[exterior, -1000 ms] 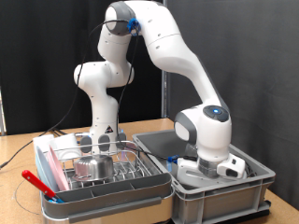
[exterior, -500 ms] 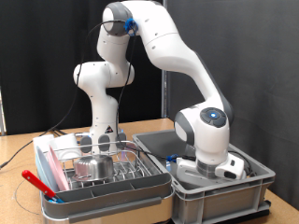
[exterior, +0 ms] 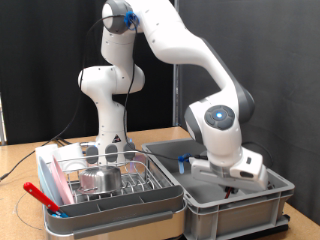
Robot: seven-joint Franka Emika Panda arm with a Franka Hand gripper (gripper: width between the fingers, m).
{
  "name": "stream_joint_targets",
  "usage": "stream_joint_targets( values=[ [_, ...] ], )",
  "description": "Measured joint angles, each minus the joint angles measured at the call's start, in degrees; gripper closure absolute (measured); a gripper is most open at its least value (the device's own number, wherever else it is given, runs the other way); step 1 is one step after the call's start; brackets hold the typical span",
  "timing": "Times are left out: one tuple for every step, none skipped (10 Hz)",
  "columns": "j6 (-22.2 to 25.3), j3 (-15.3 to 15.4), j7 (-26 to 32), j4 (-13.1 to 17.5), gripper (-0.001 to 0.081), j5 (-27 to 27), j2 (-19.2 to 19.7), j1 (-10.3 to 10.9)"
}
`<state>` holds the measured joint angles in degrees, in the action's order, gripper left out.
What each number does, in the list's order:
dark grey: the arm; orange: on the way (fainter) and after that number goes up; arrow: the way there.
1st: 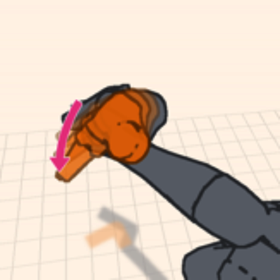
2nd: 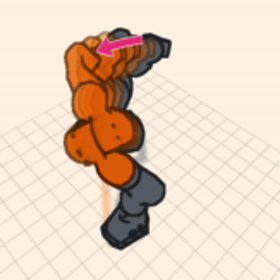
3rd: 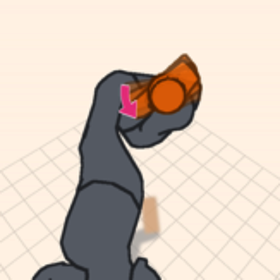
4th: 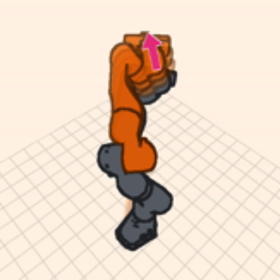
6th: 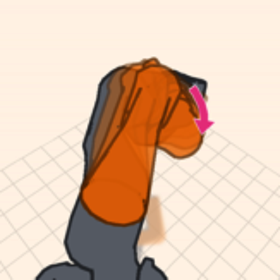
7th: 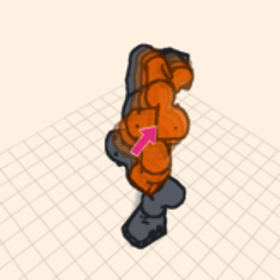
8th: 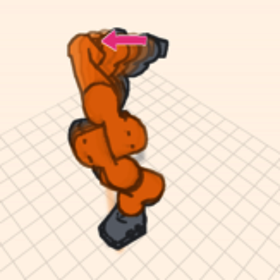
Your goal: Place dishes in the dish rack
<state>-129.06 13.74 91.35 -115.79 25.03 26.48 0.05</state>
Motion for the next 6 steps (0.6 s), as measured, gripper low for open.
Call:
stream_joint_targets(
  values=[
    [2.1,0.6,1.8,0.5,0.0731,2.7,-1.4,-1.4],
    [4.1,0.8,3.3,0.8,0.0731,5.1,-2.7,-2.5],
    [7.4,0.9,4.0,1.6,0.0731,6.7,-3.8,-3.6],
    [12.0,0.8,4.1,2.8,0.0731,7.9,-4.6,-4.9],
    [17.3,0.7,4.0,4.6,0.0731,8.7,-5.0,-6.3],
    [22.2,0.3,4.0,6.6,0.0731,8.9,-5.1,-7.7]
  ],
)
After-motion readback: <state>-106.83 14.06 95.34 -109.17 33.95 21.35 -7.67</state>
